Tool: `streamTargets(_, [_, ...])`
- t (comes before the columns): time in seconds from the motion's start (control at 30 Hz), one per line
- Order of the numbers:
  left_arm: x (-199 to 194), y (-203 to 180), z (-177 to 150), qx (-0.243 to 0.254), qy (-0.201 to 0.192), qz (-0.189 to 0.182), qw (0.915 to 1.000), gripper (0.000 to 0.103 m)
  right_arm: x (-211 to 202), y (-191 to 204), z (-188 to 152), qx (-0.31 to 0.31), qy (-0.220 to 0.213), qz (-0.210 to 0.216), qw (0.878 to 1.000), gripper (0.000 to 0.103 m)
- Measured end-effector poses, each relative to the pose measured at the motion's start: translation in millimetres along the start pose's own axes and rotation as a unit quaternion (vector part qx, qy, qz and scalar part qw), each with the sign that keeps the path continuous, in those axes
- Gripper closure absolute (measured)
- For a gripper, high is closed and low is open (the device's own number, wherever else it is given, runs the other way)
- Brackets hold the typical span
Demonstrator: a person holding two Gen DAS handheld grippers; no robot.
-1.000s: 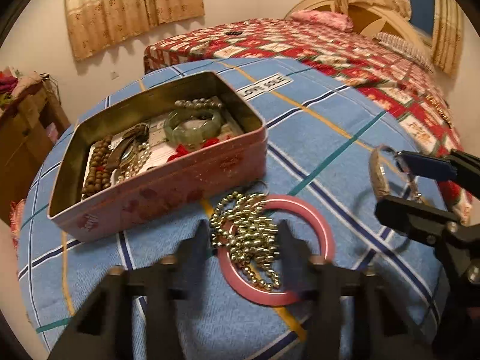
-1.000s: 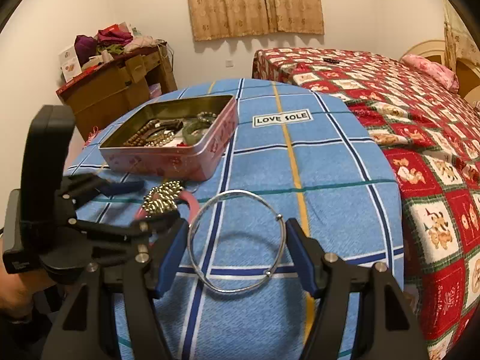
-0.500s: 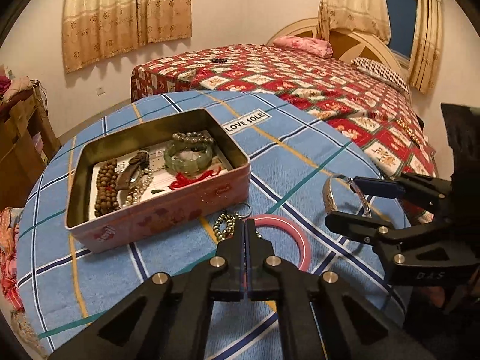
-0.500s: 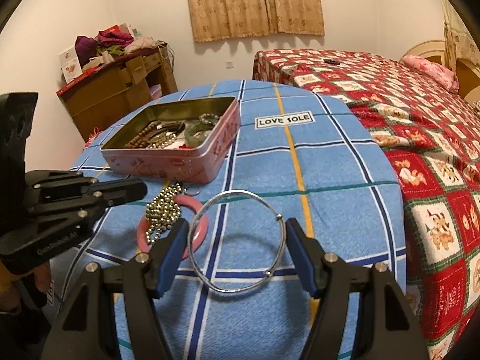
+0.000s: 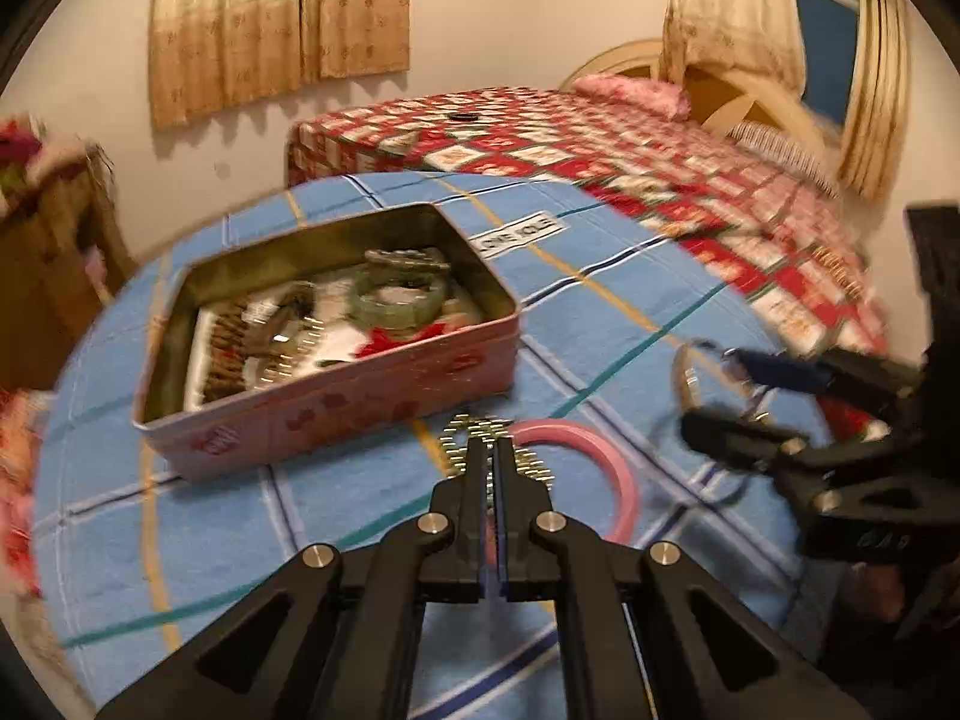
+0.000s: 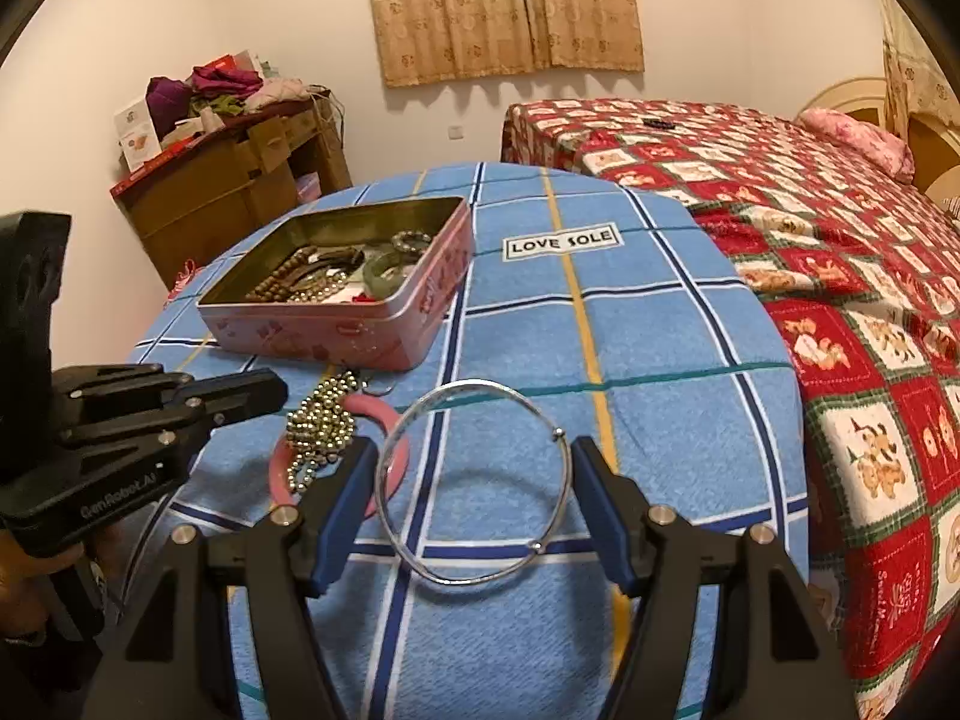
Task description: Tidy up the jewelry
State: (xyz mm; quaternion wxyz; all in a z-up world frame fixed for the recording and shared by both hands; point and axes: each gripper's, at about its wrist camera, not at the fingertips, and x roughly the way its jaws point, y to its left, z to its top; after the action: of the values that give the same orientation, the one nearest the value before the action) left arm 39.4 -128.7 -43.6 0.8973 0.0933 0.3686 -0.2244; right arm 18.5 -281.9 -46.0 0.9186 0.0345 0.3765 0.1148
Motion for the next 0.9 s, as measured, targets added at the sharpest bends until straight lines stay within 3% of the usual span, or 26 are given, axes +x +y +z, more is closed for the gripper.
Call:
streamTargets(0.07, [-3.1,-0.9,-0.9,0.008,-0.007,-0.004,0.9999,0.102,0.3,0.4,0.1,-0.001,0.000,0.002,1.000,0.035])
streamTargets(0.13, [-7.1,-6.0,-0.8,0.032,-0.023,0.041,0.9984,0.102,0.4,2.3,-0.1,-0.006,0.000,0.003,1.000,0.035])
streamTargets(0.3, [-1.6,-1.6,-1.0,0.032,-0.011,0.047,0.9983,0.102,1.0,4.2,-0.5,-0.009,-0.001,0.003,1.000,0.035])
streamTargets(0.4, [5.1,14.0,-2.7,-0.031,0.005,-0.049,0.9983,0.101,0.8,4.5,-0.9,-0.009,0.000,0.004,1.000,0.035])
streamTargets(0.5, [9.6,22.4,-3.6,-0.061,0.005,-0.044,0.9972,0.101,0.9,6.6,-1.4,-0.010,0.001,0.005,1.000,0.035])
streamTargets(0.57, [8.0,21.6,-4.2,-0.043,-0.003,-0.014,0.9990,0.101,1.0,7.5,-1.6,-0.011,0.001,0.005,1.000,0.035])
streamTargets(0.63, [6.3,24.5,-3.8,-0.058,-0.004,-0.041,0.9974,0.101,1.0,7.5,-1.6,-0.011,0.001,0.006,1.000,0.035])
streamTargets(0.73, [3.3,19.0,-2.6,-0.040,-0.009,-0.004,0.9992,0.100,0.6,7.5,-2.0,-0.011,0.001,0.006,1.000,0.035])
streamTargets(0.8, [-0.5,17.2,-1.6,-0.034,-0.016,-0.010,0.9992,0.100,0.4,7.5,-1.6,-0.011,0.000,0.006,1.000,0.035])
streamTargets(0.87, [-1.8,17.6,-0.8,-0.021,-0.014,0.015,0.9996,0.100,0.5,6.8,-1.1,-0.010,0.000,0.006,1.000,0.035])
streamTargets(0.9, [-4.0,19.8,-0.3,-0.028,-0.016,-0.005,0.9995,0.100,1.0,6.6,-1.2,-0.010,0.000,0.005,1.000,0.035])
